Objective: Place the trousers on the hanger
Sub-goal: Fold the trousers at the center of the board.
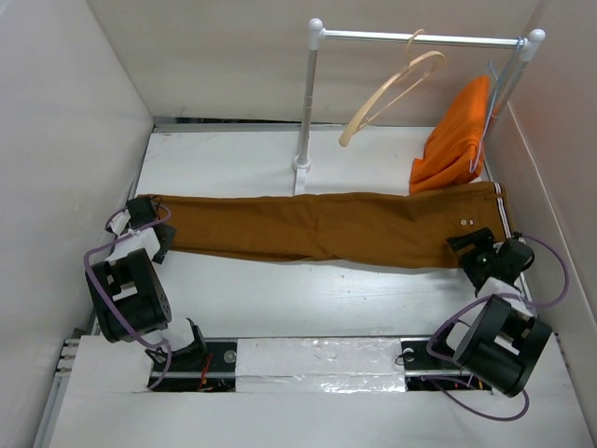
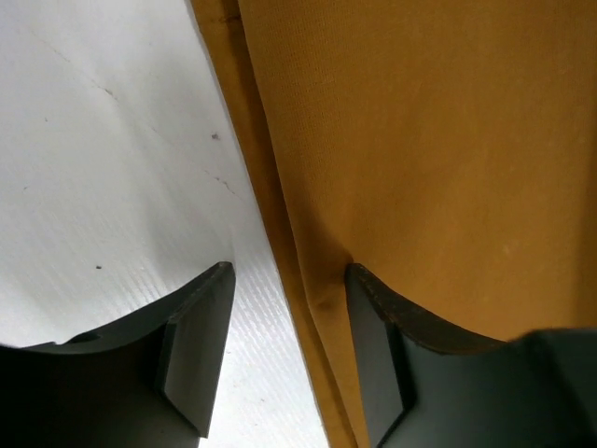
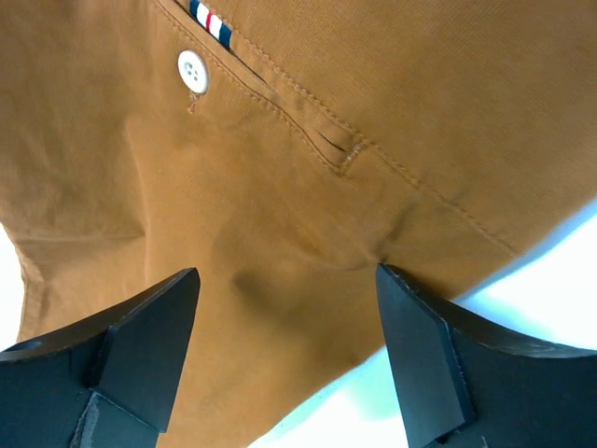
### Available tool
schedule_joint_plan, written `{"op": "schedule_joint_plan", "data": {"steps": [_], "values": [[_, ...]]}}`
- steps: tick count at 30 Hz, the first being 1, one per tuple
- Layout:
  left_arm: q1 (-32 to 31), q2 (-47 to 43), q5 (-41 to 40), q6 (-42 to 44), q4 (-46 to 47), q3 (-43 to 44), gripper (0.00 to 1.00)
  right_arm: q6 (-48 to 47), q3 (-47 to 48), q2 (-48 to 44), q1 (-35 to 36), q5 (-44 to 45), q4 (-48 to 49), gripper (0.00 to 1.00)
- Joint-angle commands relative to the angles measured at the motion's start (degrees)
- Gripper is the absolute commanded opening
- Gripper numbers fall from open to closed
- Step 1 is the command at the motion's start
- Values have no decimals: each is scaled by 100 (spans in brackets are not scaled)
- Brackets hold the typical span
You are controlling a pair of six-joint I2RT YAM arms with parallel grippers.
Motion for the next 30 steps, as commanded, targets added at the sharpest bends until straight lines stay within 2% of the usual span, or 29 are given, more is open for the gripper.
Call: {"op": "schedule_joint_plan", "data": {"steps": [1, 3, 6, 9, 10, 15, 18, 20, 21, 22, 24, 25, 27, 28, 30], "values": [[14, 39, -134, 6, -89, 65, 47, -307, -51, -549, -141, 97, -189, 83], [14, 39, -169, 32, -72, 74, 46, -509, -139, -1310, -194, 324, -610, 85], [14, 127, -134, 67, -54, 126, 29, -554, -288, -2087, -194, 720, -1042, 89], [14, 171, -134, 85, -62, 153, 19, -546, -560, -2826, -194, 757, -1262, 94], [14, 162, -152, 76, -71, 153, 18, -528, -631, -2949, -194, 739, -1254, 99], [14, 57, -161, 138, -89, 153, 0, -554, -685, -2346, -194, 555, -1088, 100], [14, 30, -117, 164, -72, 135, 0, -607, -579, -1688, -194, 432, -572, 100], [14, 39, -143, 190, -115, 161, 0, -563, -518, -1283, -194, 353, -263, 96], [14, 48, -152, 208, -159, 162, 0, -546, -448, -837, -194, 291, -105, 92], [14, 39, -161, 217, -185, 188, 0, -554, -351, -615, -194, 317, -77, 78], [14, 65, -231, 269, -378, 232, 0, -537, -175, -219, -194, 256, 194, 58], [145, 109, -292, 296, -457, 293, 0, -528, -140, 61, -272, 195, 213, 37], [338, 109, -240, 409, -624, 328, 0, -519, -244, 152, -273, 98, 397, 20], [487, 31, -196, 454, -643, 337, 0, -510, -306, 82, -273, 89, 407, 7], [541, -110, -274, 550, -756, 372, 0, -720, -429, -172, -386, 28, 49, 0]]}}
